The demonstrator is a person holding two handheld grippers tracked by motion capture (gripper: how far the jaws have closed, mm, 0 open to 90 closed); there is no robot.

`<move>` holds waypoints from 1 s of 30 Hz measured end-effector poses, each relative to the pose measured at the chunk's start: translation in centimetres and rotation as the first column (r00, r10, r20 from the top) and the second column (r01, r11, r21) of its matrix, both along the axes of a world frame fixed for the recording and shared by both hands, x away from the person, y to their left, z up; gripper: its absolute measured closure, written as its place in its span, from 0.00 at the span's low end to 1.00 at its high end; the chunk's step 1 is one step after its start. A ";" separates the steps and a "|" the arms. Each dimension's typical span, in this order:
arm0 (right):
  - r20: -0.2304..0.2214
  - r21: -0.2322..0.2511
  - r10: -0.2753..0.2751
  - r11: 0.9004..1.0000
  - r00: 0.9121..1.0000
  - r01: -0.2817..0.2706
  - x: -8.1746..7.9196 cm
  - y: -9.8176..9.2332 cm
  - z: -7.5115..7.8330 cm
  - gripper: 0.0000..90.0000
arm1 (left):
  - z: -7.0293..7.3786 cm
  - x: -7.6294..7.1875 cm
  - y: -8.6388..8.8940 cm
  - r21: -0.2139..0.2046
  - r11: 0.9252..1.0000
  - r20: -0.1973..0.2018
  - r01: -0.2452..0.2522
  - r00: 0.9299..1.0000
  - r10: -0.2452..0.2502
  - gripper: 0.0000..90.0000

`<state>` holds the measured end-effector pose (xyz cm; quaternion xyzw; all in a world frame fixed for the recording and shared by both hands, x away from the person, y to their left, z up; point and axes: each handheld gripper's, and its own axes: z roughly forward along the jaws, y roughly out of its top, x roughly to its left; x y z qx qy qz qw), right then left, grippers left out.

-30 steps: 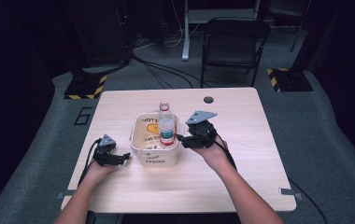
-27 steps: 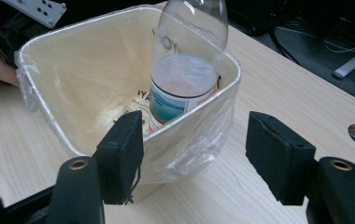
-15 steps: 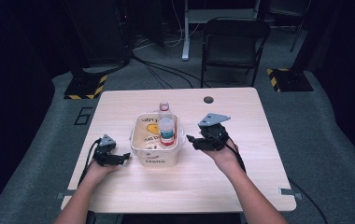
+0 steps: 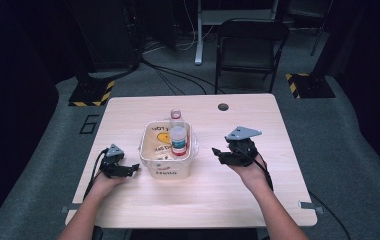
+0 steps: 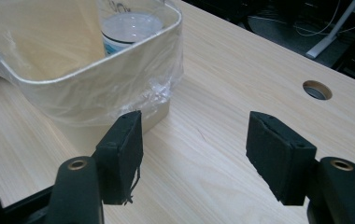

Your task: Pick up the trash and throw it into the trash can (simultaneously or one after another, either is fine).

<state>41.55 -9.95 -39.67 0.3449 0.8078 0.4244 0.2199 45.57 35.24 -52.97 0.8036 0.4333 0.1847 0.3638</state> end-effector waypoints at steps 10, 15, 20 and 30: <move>-0.008 0.003 -0.052 0.999 0.999 0.052 -1.0 -2.5 -1.2 0.40 | 0.0 0.0 0.0 0.000 1.000 0.004 0.000 1.000 0.000 0.14; -0.027 0.004 -0.077 0.997 0.997 0.077 -1.4 -3.4 -2.2 0.40 | 0.0 0.0 0.0 -0.001 1.000 0.002 -0.004 1.000 0.004 0.14; -0.037 0.011 -0.086 0.996 0.996 0.087 -1.6 -3.9 -3.5 0.39 | 0.0 0.0 0.0 0.005 1.000 0.000 0.002 1.000 -0.002 0.14; -0.073 0.018 -0.100 0.995 0.992 0.101 -1.9 -4.5 -6.1 0.39 | 0.0 0.0 0.0 0.006 1.000 -0.003 0.000 1.000 0.000 0.14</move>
